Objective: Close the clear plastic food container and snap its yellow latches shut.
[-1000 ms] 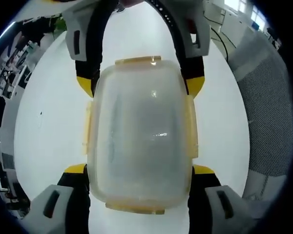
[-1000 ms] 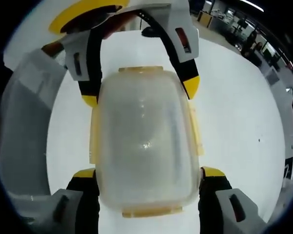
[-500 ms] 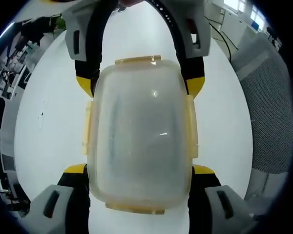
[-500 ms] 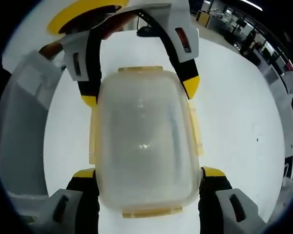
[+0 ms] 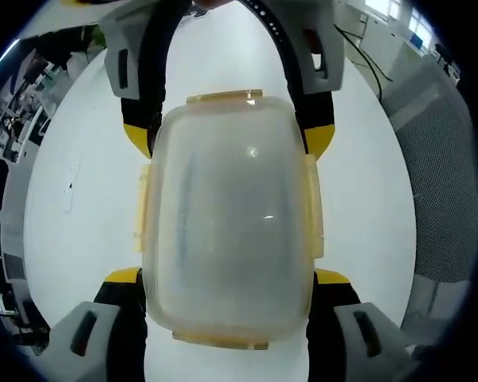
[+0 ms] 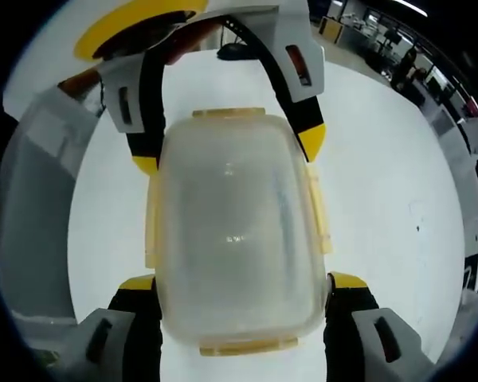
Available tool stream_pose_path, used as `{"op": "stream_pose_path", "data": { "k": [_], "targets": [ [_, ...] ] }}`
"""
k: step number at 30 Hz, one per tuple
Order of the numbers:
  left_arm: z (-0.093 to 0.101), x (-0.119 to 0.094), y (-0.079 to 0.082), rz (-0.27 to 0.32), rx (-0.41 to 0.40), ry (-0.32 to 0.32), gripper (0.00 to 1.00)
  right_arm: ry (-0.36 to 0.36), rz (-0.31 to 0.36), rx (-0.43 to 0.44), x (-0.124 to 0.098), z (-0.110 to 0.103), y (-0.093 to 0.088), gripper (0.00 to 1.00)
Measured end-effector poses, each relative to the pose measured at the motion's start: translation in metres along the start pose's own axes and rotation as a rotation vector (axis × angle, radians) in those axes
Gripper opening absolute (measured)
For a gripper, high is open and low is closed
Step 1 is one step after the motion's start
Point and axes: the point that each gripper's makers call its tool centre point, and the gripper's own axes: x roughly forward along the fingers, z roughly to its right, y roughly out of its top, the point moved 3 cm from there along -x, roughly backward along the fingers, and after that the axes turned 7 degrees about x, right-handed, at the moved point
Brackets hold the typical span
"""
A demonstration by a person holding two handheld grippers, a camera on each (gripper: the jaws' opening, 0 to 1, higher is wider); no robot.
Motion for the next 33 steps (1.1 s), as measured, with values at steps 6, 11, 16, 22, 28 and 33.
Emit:
{"op": "stream_pose_path", "data": {
  "k": [6, 11, 16, 22, 28, 33],
  "targets": [
    [-0.001, 0.0, 0.001, 0.0, -0.005, 0.001, 0.83, 0.005, 0.006, -0.004, -0.001, 0.002, 0.0, 0.85],
    [-0.001, -0.001, 0.001, 0.005, -0.005, 0.003, 0.83, 0.009, -0.015, -0.007, 0.0, 0.002, -0.001, 0.85],
    [-0.002, -0.001, 0.002, 0.019, -0.011, 0.008, 0.84, 0.009, -0.011, -0.016, -0.002, 0.002, -0.001, 0.86],
    [0.001, 0.001, 0.001, -0.001, 0.045, 0.023, 0.86, 0.019, 0.041, -0.041, -0.005, 0.003, -0.002, 0.86],
    [-0.001, -0.003, 0.004, 0.073, -0.049, -0.006, 0.89, 0.02, 0.101, -0.038, -0.007, 0.007, -0.002, 0.86],
    [-0.012, -0.011, 0.01, 0.187, -0.116, 0.039, 0.94, 0.009, 0.217, 0.003, -0.015, 0.011, 0.002, 0.85]
  ]
}}
